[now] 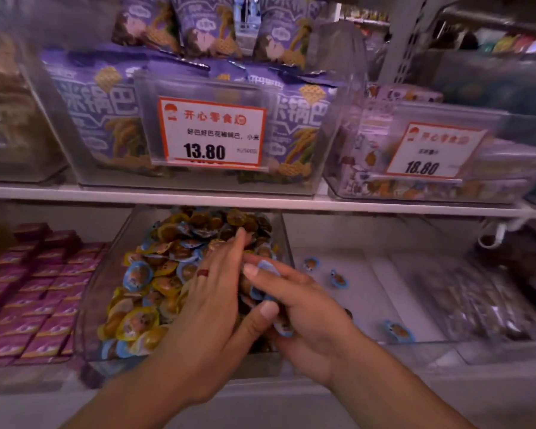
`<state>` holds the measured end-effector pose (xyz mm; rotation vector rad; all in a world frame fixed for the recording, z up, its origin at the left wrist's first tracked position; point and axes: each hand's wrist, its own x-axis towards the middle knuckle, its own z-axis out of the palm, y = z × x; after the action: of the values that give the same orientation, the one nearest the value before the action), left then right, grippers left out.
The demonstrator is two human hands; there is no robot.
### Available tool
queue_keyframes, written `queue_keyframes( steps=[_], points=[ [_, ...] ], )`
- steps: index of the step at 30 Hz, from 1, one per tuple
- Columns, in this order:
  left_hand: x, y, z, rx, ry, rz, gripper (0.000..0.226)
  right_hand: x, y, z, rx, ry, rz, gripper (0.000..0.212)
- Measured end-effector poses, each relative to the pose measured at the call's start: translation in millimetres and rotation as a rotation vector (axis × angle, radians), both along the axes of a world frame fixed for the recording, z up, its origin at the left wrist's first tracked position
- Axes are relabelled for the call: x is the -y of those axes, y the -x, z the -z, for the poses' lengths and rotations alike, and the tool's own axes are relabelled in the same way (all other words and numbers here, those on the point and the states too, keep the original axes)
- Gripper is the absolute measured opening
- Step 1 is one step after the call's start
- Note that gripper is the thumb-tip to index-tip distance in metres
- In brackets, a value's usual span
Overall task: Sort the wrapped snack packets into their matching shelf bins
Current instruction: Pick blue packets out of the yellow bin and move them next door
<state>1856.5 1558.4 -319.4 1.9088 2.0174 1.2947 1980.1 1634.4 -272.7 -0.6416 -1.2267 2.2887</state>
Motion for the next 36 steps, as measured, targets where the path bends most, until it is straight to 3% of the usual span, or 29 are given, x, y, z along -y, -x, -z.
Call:
queue_keyframes(
  steps=[3,6,10,14,16,19,21,26,28,30,36],
  points=[
    [-2.0,-3.2,-1.1,0.035,-0.039,0.023,0.076,-10.0,-12.9,-6.4,0.007,-0.095,0.106,0.033],
    [-6.2,0.0,-1.2,0.004,-0.049,-0.043,0.065,-37.2,-26.1,-6.0,-0.005,-0.127,0.282,0.019],
    [-10.0,20.9,2.3,-0.153,-0.061,-0.136,0.043,-92.4,-41.6,15.2,0.245,-0.171,0.536,0.014],
    [-9.1,43.7,10.1,-0.277,0.036,-0.208,0.044,-124.2,-38.4,32.5,0.250,0.084,0.446,0.023],
    [-8.9,50.0,14.1,-0.306,0.127,-0.206,0.053,-133.1,-34.4,36.4,0.310,0.053,0.373,0.037],
    [-10.3,51.6,14.6,-0.398,0.195,-0.140,0.056,-131.8,-25.0,34.9,0.409,-0.237,0.460,0.031],
    [-14.4,47.3,12.2,-0.476,0.203,-0.085,0.054,-121.0,-19.9,32.3,0.434,-0.560,0.532,0.019],
    [-32.8,27.2,12.9,-0.530,0.263,0.034,0.061,-92.8,-5.1,43.3,0.513,-1.303,0.256,0.031],
    [-40.5,20.4,15.9,-0.572,0.303,0.018,0.067,-89.4,-5.8,49.7,0.542,-1.293,0.244,0.035],
    [-47.5,14.6,17.6,-0.604,0.318,-0.010,0.068,-86.4,-7.3,53.6,0.492,-1.147,0.248,0.035],
    [-53.4,30.1,12.2,-0.619,0.316,-0.042,0.053,-81.3,-8.9,56.9,0.414,-1.056,0.257,0.039]
  ],
)
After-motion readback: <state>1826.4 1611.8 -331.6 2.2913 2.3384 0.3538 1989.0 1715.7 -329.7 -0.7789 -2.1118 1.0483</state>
